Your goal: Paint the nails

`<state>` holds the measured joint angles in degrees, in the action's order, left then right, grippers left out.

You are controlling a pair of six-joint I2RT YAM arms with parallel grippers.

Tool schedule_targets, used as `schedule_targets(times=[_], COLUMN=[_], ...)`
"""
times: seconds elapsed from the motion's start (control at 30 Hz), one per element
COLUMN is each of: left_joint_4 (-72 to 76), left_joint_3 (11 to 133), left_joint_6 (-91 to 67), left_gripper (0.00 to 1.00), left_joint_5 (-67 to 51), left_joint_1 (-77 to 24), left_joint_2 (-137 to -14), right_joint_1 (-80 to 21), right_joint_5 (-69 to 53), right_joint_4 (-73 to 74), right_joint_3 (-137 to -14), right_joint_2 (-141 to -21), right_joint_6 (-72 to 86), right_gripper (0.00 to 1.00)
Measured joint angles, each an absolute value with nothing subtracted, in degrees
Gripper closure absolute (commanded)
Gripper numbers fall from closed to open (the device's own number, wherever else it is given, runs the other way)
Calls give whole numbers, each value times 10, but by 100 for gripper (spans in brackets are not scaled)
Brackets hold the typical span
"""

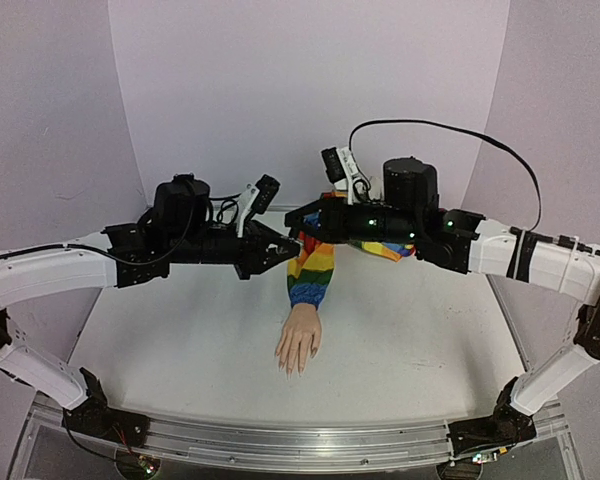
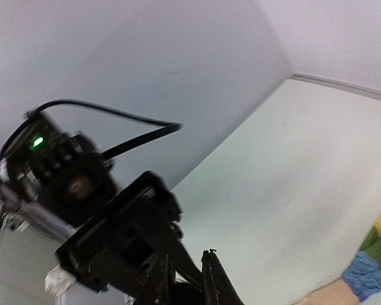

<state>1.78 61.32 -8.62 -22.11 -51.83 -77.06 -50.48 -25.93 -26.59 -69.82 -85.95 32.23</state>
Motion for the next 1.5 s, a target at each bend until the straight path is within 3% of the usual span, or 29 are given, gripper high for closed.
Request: schedule_targets(times=[0.23, 0.43, 0.5, 0.53, 0.83, 1.0, 1.17, 1.43, 1.5], left_joint_4=[10, 10, 12, 13, 21, 10, 9, 0, 0], left_joint_3=[688, 694, 694, 693, 617, 607, 607, 630, 630], left_joint_6=[-20, -29, -37, -43, -91, -90, -91, -93, -93], left_gripper=[100, 100, 100, 100, 100, 100, 100, 100, 100], left_joint_5=[-33, -13, -24, -32, -75, -196, -349, -466, -478], left_joint_1=[-541, -541, -541, -541, -488, -492, -495, -503, -506], left_joint_2=[-884, -918, -917, -915, -827, -766, -755, -775, -778], right_joint_1=[-567, -587, -591, -592, -633, -543, -514, -522, -522], right_joint_5=[134, 244, 253, 253, 113, -53, -213, -376, -391], right_joint_4=[-226, -184, -175, -172, -114, -115, -121, -183, -194], right_joint_3=[-706, -738, -742, -743, -712, -708, -710, -711, -712], right_joint_2=[-886, -929, -928, -926, -815, -767, -791, -832, -835], right_joint_6=[392, 423, 421, 418, 331, 289, 264, 273, 277], right_gripper=[100, 99, 75, 68, 35, 32, 34, 61, 63])
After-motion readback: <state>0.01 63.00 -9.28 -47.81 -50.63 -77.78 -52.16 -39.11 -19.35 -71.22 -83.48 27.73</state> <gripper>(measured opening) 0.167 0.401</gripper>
